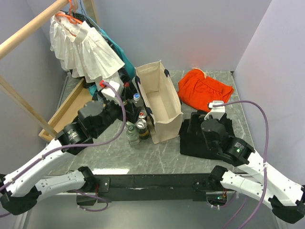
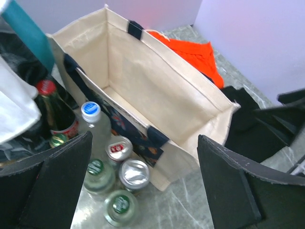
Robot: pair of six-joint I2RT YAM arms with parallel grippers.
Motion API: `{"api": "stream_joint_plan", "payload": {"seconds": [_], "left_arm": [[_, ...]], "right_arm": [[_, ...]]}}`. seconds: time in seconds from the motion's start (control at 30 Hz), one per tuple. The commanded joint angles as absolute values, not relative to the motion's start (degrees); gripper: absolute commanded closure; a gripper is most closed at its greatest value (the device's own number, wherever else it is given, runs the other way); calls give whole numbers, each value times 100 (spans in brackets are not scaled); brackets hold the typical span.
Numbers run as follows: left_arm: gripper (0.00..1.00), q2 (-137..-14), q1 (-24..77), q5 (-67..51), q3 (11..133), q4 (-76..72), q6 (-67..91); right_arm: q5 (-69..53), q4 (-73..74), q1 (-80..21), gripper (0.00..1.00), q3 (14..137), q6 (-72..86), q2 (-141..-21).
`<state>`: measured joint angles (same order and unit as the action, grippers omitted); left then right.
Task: Take the beverage out of the canvas bag
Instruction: Reset both arms
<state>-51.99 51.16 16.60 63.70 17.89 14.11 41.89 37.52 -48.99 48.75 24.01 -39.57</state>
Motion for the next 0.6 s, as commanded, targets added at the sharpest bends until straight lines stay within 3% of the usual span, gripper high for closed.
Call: {"api": "stream_joint_plan", "payload": {"seconds": [0.0, 0.3, 0.57], "left_arm": [[4, -5379, 4231, 467, 6548, 1688, 1195], [4, -5686, 2131, -912, 6196, 818, 1458], [4, -6275, 1073, -1485, 6065, 45, 1793]], "right_arm": [[4509, 3823, -4913, 0, 5115, 2294, -3876], [4737, 3727, -4887, 0, 5045, 2189, -3771], [5222, 3008, -4457, 0, 4861, 1820, -3657]]}}
